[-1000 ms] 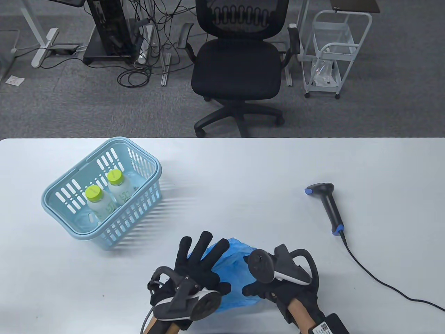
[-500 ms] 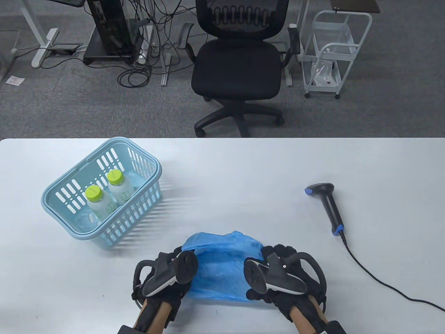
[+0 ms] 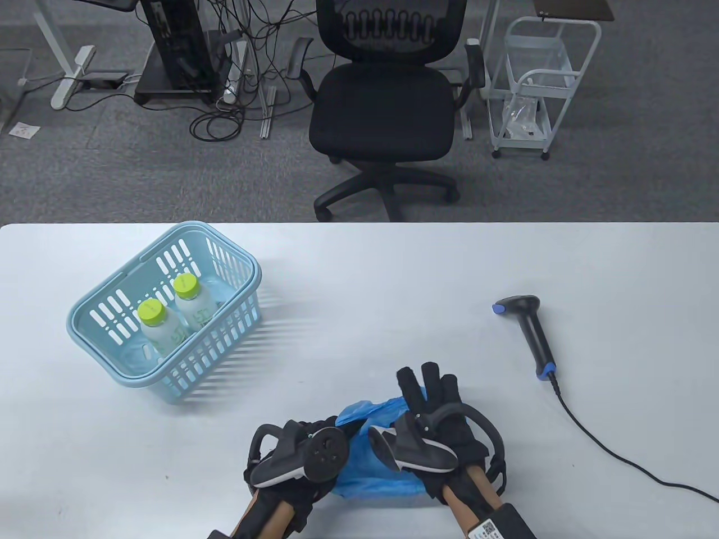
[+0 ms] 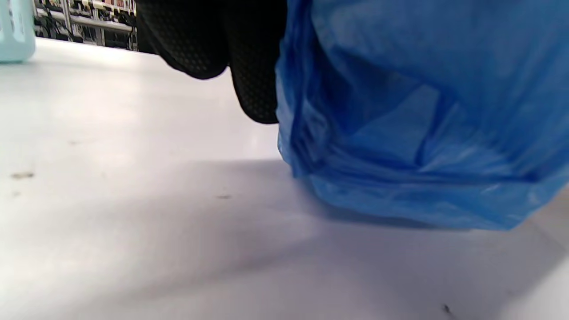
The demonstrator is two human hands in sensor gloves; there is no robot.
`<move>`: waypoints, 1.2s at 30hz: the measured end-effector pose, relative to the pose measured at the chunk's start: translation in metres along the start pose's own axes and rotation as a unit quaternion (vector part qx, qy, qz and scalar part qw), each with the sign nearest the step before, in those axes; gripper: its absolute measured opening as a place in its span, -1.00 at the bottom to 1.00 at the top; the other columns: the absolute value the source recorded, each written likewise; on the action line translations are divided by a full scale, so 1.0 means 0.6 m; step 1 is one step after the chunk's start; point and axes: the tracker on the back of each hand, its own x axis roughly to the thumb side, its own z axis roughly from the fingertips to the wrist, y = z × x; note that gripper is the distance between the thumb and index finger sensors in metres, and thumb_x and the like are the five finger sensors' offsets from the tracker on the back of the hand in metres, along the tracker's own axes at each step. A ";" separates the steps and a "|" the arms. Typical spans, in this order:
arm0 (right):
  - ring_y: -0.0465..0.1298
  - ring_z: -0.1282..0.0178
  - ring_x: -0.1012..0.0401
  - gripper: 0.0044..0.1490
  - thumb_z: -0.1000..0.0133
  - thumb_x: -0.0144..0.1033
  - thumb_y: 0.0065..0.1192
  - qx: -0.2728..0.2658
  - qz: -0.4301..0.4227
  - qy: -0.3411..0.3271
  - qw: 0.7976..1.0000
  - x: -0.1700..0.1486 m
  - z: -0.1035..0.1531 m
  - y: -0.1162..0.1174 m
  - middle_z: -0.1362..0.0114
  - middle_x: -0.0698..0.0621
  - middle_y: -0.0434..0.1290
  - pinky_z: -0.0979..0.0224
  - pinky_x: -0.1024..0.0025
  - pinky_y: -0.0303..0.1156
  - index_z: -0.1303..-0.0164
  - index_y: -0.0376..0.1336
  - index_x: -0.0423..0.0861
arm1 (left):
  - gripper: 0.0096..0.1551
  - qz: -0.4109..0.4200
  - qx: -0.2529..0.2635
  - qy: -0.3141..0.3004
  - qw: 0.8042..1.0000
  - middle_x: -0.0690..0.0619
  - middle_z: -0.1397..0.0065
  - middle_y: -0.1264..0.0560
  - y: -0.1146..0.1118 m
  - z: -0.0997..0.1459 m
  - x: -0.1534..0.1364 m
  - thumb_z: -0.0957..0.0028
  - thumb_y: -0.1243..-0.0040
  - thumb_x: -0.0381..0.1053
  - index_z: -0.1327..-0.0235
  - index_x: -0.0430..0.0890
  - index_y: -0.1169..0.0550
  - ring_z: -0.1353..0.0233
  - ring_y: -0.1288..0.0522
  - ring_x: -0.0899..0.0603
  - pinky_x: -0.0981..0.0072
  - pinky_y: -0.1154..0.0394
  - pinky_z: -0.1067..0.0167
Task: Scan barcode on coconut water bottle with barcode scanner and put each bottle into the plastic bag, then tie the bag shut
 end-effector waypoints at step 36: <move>-0.23 -0.62 -0.50 0.34 0.11 0.36 0.40 0.101 -0.080 -0.030 0.991 -0.037 -0.024 0.059 -0.75 -0.39 -0.33 -0.52 -0.51 -0.15 -0.71 -0.06 -0.10 | -0.25 0.012 0.063 -0.014 0.998 -0.24 -0.88 0.30 0.060 0.054 -0.003 -0.33 -0.28 0.32 -0.76 0.23 -0.31 -0.68 0.27 -0.59 -0.64 0.28 -0.41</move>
